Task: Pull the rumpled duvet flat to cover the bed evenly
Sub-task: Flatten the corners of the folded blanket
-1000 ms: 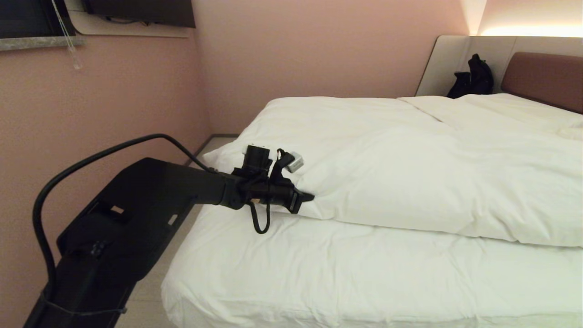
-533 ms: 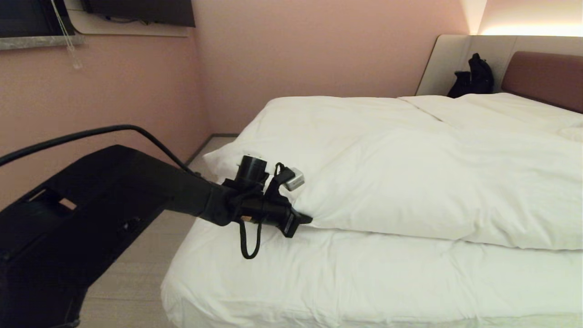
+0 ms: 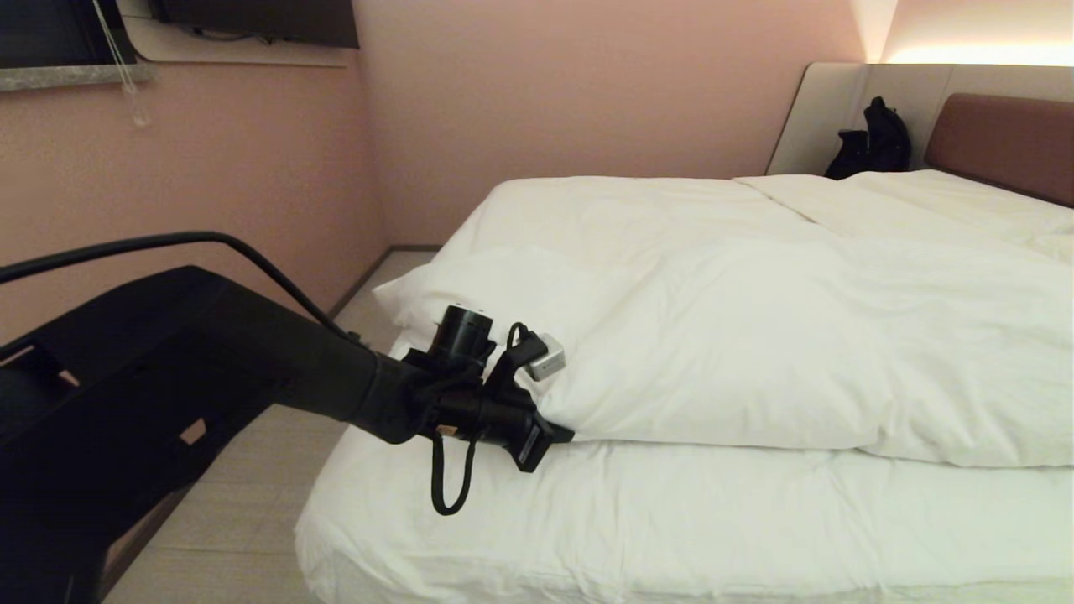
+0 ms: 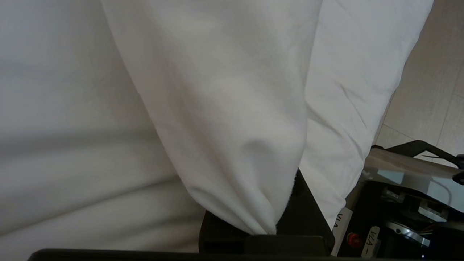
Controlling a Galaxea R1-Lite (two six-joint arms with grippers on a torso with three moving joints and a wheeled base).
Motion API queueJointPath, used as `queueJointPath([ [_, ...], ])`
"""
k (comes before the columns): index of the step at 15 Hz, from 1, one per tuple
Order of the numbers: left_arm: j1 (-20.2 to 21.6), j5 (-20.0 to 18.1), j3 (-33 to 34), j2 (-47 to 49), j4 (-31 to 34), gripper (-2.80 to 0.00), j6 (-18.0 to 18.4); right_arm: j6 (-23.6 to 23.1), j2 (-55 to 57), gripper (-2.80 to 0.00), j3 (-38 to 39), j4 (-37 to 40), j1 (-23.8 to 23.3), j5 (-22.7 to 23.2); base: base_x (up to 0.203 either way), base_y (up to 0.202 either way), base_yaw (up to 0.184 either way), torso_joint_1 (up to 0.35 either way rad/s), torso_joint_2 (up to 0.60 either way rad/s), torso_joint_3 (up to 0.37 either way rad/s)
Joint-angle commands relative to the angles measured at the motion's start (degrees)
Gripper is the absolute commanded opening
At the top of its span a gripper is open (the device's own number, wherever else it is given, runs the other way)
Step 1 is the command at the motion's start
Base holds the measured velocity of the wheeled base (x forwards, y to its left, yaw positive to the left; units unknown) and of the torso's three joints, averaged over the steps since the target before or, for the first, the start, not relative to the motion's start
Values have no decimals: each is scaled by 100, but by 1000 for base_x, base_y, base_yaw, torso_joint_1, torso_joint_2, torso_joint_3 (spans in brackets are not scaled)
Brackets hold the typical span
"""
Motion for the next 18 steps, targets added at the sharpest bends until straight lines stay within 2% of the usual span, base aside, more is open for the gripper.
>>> queueJointPath([
  [1,-5,-55,21,10,24,-280,7,-7,7,-280,0,-2,0,1,0,0,0,0,0,0],
  [10,-5,-54,38,133,-293,-280,3,1,7,-280,0,-2,0,1,0,0,0,0,0,0],
  [13,-5,143,-14,208,-290,-280,-44,-3,7,-280,0,-2,0,1,0,0,0,0,0,0],
  [16,4,174,-14,315,-322,-280,-37,-7,7,-280,0,-2,0,1,0,0,0,0,0,0],
  [17,4,176,21,309,-356,0,-13,-7,7,-280,0,-2,0,1,0,0,0,0,0,0],
  [18,4,188,13,312,-404,0,-23,-7,7,-280,0,-2,0,1,0,0,0,0,0,0],
])
